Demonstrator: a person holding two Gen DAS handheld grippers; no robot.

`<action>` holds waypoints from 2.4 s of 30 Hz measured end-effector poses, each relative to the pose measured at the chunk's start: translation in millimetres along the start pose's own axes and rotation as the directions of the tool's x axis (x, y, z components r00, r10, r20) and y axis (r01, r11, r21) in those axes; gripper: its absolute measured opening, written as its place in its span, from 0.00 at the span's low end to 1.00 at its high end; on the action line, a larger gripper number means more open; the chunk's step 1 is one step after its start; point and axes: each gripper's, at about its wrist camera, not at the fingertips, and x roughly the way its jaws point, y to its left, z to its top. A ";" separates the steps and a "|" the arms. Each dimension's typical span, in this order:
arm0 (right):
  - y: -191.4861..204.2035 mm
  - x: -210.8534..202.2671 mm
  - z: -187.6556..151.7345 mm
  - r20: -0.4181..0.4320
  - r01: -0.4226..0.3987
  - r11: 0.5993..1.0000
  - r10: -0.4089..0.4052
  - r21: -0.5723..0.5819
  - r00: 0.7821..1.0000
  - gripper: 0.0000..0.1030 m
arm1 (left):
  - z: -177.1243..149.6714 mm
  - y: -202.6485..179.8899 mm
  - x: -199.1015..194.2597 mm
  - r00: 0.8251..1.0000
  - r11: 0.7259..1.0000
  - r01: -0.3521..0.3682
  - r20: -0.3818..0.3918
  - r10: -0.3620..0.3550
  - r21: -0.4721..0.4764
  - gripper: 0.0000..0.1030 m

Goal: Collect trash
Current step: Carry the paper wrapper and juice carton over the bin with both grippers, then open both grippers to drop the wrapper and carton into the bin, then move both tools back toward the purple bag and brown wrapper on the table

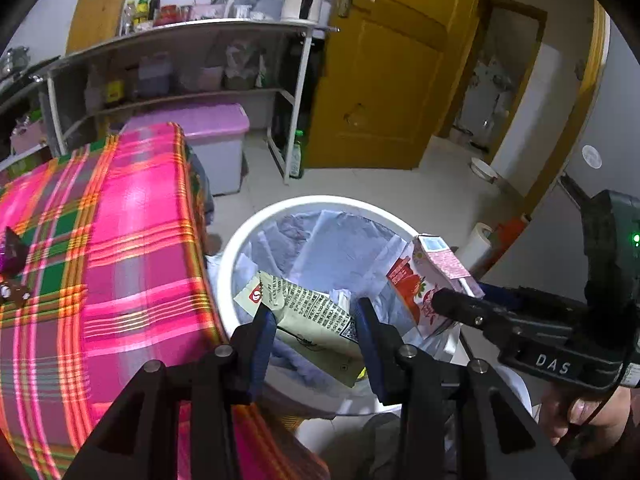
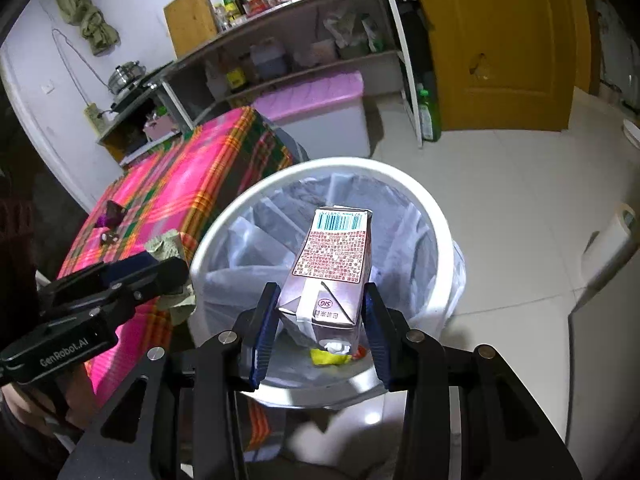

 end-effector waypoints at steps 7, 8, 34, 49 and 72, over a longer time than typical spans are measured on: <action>-5.8 15.2 -1.4 -0.040 0.002 1.000 -0.002 -0.008 0.999 0.42 | 1.1 -1.2 23.8 0.998 1.000 0.026 -0.056 -0.026 -0.002 0.40; -5.8 16.3 -1.3 -0.042 0.003 1.000 -0.003 -0.010 0.999 0.42 | 1.3 -0.6 26.2 0.998 1.000 0.029 -0.062 -0.029 -0.002 0.40; 43.4 -30.9 -7.2 0.056 -0.032 0.995 0.037 -0.091 0.998 0.42 | -12.0 16.6 -42.3 0.999 0.999 -0.009 0.052 0.011 -0.042 0.41; 80.3 -50.0 -25.9 0.076 -0.080 0.982 0.094 -0.173 0.993 0.47 | -41.7 34.4 -96.5 0.990 0.995 -0.058 0.121 0.068 -0.083 0.41; 140.6 -41.3 -43.5 -0.025 -0.204 0.933 0.206 -0.296 0.978 0.47 | -83.0 71.9 -155.9 0.962 0.968 -0.183 0.172 0.212 -0.169 0.41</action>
